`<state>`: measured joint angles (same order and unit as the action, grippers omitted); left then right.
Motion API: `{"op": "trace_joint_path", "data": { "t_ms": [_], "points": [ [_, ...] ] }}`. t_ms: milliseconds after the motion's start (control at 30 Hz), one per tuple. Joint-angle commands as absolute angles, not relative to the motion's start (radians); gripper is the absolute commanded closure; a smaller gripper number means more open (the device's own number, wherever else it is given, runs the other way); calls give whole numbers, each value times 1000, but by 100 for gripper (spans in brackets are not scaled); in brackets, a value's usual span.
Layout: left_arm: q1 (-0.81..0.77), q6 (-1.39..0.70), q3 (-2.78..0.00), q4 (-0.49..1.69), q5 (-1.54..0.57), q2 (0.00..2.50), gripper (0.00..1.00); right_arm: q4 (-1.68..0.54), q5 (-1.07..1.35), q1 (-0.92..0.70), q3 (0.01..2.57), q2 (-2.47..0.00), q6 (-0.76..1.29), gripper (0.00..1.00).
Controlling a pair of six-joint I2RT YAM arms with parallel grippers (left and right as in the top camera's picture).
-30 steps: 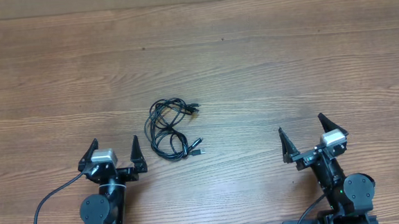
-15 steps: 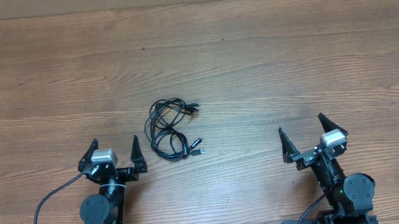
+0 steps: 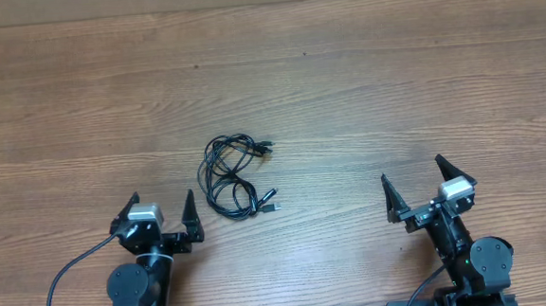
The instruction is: Untangle cables
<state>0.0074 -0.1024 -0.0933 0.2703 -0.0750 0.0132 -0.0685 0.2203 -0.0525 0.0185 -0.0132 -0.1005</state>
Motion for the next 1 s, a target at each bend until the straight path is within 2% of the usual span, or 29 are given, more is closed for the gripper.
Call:
{"op": "trace_joint_path", "data": {
  "t_ms": [0,233,467,700,967],
  "points": [
    [12,-112,-218,344,-120,6,1,-65,210,-50,8,-8,-93,0],
    [12,-112,-412,455,-124,22,0,-65,210,-50,8,-8,-93,0],
    [12,-112,-662,645,-160,187,1,-65,210,-50,8,-8,-93,0],
    [12,-85,-929,823,-214,446,0,-65,210,-50,8,-8,-94,0],
    [12,-4,-1222,1132,-290,767,0,-65,210,-50,8,-8,-94,0]
  ]
}}
